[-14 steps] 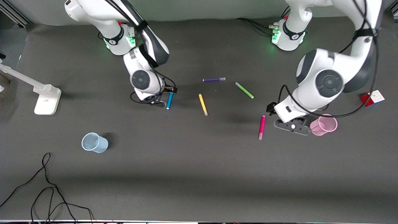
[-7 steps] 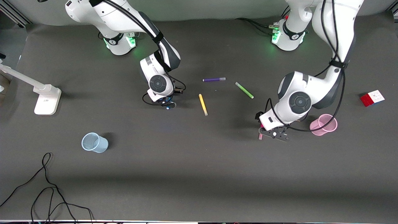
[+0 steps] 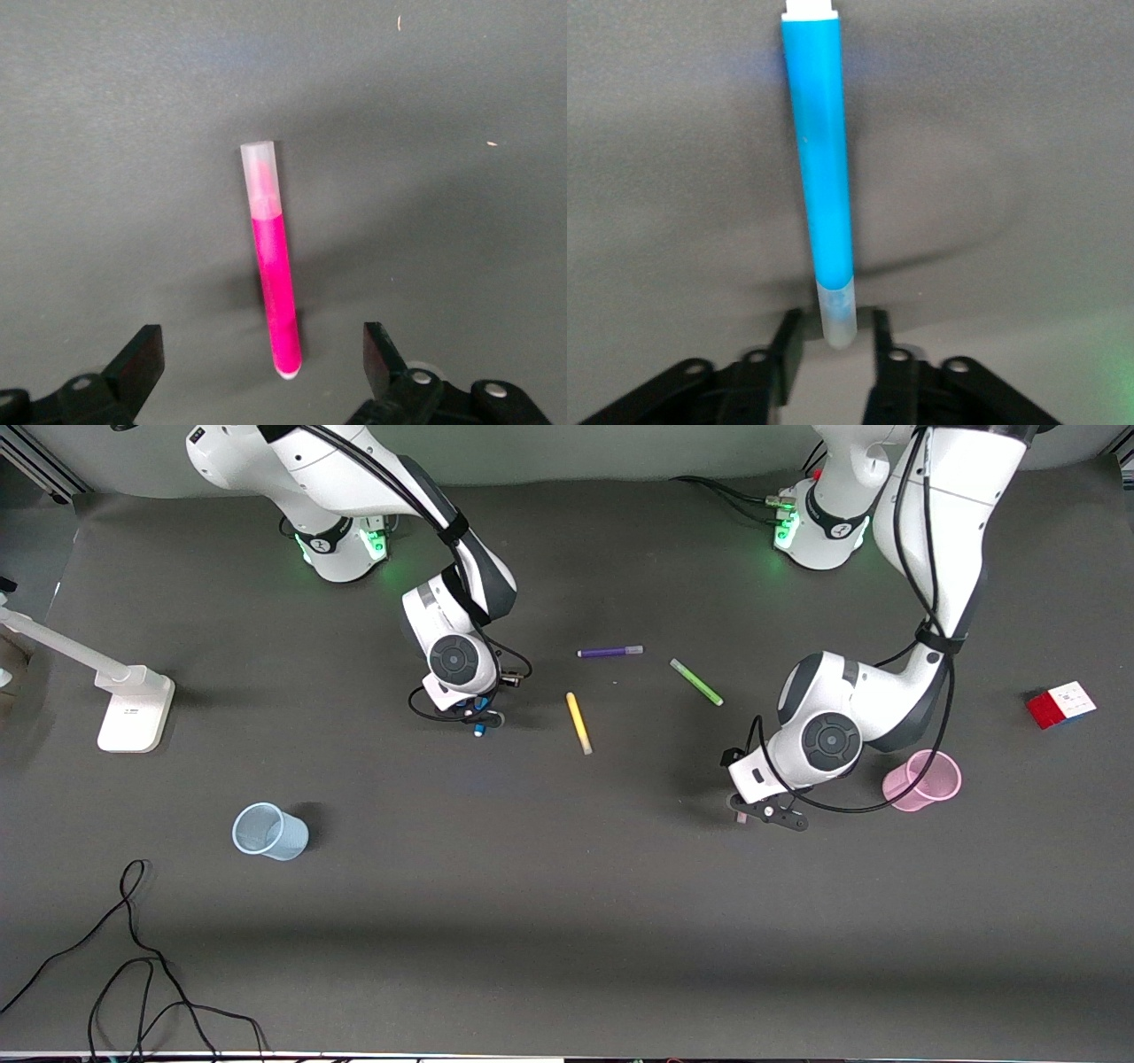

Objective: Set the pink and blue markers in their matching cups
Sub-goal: 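Grasp the blue marker with the right gripper while the left gripper grasps the pink marker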

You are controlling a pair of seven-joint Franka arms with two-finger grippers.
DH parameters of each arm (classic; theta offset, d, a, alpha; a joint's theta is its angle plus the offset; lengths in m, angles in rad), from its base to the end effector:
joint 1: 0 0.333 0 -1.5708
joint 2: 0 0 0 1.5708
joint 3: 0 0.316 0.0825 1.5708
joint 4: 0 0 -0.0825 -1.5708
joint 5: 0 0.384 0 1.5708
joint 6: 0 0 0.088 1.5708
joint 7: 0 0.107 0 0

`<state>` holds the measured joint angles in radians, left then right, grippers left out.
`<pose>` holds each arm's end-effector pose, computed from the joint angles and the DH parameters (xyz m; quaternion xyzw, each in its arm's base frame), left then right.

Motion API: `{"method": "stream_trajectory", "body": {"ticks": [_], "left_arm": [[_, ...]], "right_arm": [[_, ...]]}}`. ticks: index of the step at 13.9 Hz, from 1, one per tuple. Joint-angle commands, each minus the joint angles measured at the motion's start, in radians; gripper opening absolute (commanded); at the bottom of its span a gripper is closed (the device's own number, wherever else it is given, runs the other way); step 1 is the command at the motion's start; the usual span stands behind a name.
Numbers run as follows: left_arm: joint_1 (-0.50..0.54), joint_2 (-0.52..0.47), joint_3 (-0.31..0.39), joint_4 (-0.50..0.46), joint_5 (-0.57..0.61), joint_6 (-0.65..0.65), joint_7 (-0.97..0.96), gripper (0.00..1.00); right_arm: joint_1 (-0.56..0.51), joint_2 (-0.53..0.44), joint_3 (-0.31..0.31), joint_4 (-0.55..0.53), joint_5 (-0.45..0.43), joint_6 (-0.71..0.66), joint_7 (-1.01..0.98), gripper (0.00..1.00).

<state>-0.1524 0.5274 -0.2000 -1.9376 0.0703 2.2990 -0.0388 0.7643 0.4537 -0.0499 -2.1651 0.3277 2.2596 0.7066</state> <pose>0.5698 -0.2048 0.2025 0.9818 -0.1715 -0.0805 0.0112 0.3894 0.3475 0.1591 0.9727 -0.1202 -0.1941 0.0425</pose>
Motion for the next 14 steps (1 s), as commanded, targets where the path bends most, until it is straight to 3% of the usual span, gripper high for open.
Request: {"method": "stream_trajectory", "body": {"ticks": [1,4,5,6,9,12,14], "left_arm": [[-0.013,0.025,0.008,-0.012,0.019,0.049,-0.016,1.00],[-0.019,0.034,0.011,-0.012,0.019,0.059,-0.018,0.98],[-0.018,0.040,0.011,-0.011,0.020,0.068,-0.019,0.97],[-0.018,0.043,0.011,-0.011,0.022,0.074,-0.021,0.91],[-0.019,0.046,0.011,-0.008,0.023,0.073,-0.081,0.52],[-0.018,0.046,0.011,-0.004,0.022,0.069,-0.113,0.38],[-0.018,0.045,0.011,-0.001,0.022,0.063,-0.134,0.30]], "right_arm": [[0.007,-0.012,-0.013,-0.013,0.027,0.011,0.013,0.00],[0.000,-0.047,-0.028,-0.003,0.030,-0.041,0.014,0.00],[-0.002,-0.070,-0.060,0.019,0.030,-0.084,0.013,0.00],[-0.002,-0.090,-0.097,0.054,0.030,-0.151,0.008,0.00],[-0.003,-0.119,-0.232,0.270,0.028,-0.452,-0.004,0.00],[-0.023,-0.121,-0.379,0.524,0.048,-0.752,-0.041,0.00],[-0.095,-0.119,-0.448,0.650,0.114,-0.871,-0.091,0.00]]}}
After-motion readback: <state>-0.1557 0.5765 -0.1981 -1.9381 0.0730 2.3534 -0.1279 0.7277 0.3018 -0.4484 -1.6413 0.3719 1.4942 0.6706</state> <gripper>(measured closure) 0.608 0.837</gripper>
